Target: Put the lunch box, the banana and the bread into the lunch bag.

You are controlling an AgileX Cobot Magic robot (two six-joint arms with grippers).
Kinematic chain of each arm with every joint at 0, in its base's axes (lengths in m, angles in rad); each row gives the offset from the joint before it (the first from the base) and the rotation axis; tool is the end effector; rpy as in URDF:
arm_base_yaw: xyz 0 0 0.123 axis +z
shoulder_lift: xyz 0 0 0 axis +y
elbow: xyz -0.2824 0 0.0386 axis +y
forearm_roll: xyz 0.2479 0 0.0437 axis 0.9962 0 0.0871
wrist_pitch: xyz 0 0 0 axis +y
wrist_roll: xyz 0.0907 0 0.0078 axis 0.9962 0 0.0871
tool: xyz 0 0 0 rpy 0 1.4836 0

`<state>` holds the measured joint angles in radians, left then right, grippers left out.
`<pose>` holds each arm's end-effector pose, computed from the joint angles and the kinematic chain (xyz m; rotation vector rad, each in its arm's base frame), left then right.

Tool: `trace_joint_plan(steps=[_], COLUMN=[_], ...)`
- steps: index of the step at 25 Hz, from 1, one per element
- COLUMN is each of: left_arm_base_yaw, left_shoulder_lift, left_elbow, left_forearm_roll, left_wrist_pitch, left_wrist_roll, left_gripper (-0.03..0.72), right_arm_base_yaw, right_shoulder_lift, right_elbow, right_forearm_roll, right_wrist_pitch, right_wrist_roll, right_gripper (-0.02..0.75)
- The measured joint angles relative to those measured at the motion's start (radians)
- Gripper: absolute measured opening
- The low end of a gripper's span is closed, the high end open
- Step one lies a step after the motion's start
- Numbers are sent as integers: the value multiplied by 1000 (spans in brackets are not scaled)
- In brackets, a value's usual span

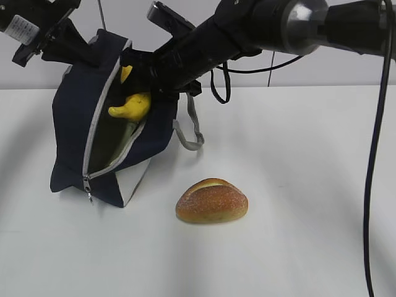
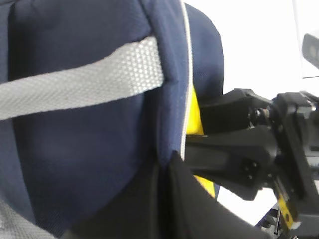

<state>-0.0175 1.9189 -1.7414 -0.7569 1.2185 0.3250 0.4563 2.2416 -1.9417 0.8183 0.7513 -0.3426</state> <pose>0.4088 -0.0659 0.3098 0.2184 2.6112 -0.9566 0.4391 0.2662 0.2331 -0.4338 2.3991 0.9809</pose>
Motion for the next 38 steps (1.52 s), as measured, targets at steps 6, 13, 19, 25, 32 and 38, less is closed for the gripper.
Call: trace_joint_plan(steps=[6, 13, 19, 25, 32, 38], left_arm_base_yaw=[1, 1, 1, 1, 1, 1], left_shoulder_lift=[0, 0, 0, 0, 0, 0], left_elbow=[0, 0, 0, 0, 0, 0], left_forearm_roll=[-7, -15, -15, -15, -16, -15], left_wrist_pitch=[0, 4, 4, 4, 4, 5], left_wrist_roll=[0, 0, 0, 0, 0, 0], left_gripper=[-3, -3, -3, -3, -3, -3], right_arm_base_yaw=[32, 38, 15, -6, -9, -10], right_shoulder_lift=[28, 48, 45, 32, 29, -27], right_elbow=[0, -12, -125, -262, -279, -266], right_forearm_roll=[-16, -16, -115, -365, -459, -508], right_wrist_pitch=[-30, -3, 176, 439, 479, 485], right_wrist_roll=[-9, -71, -85, -59, 17, 43], right_gripper=[373, 624, 588, 572, 570, 568])
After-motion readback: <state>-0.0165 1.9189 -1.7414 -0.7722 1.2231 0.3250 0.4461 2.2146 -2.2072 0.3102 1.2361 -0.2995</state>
